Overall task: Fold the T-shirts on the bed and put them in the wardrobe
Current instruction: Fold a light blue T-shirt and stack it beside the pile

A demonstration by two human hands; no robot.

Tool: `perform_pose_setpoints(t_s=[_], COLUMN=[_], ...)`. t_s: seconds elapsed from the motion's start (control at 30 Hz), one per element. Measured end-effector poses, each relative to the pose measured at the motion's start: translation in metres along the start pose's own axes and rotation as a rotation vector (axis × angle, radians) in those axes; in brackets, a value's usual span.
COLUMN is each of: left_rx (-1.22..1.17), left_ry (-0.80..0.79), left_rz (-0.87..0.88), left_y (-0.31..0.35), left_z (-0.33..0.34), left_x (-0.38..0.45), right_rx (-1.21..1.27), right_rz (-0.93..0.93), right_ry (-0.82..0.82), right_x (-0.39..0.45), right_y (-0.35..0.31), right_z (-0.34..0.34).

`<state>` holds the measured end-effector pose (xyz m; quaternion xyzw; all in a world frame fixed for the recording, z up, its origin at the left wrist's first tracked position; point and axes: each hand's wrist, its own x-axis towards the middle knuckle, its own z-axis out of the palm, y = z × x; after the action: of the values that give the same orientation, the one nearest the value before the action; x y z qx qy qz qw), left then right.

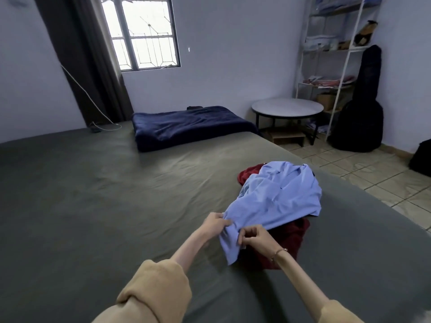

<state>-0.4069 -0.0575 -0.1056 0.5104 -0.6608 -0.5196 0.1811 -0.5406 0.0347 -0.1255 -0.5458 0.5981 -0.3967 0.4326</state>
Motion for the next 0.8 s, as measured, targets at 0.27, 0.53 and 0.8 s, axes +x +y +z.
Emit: perform_pose_setpoints(t_s=[0.27, 0.53, 0.8], left_rx=[-0.101, -0.138, -0.089], left_ry=[0.223, 0.446, 0.65], left_rz=[0.003, -0.123, -0.203], left_y=[-0.026, -0.09, -0.135], left_z=[-0.089, -0.208, -0.282], left_x=[-0.033, -0.119, -0.222], right_rx=[-0.048, -0.411, -0.911], right_rz=[-0.044, 0.019, 0.007], right_ry=[0.211, 0.298, -0.081], right_x=[-0.002, 0.001, -0.005], right_y=[-0.023, -0.034, -0.064], right_z=[0.012, 0.059, 0.19])
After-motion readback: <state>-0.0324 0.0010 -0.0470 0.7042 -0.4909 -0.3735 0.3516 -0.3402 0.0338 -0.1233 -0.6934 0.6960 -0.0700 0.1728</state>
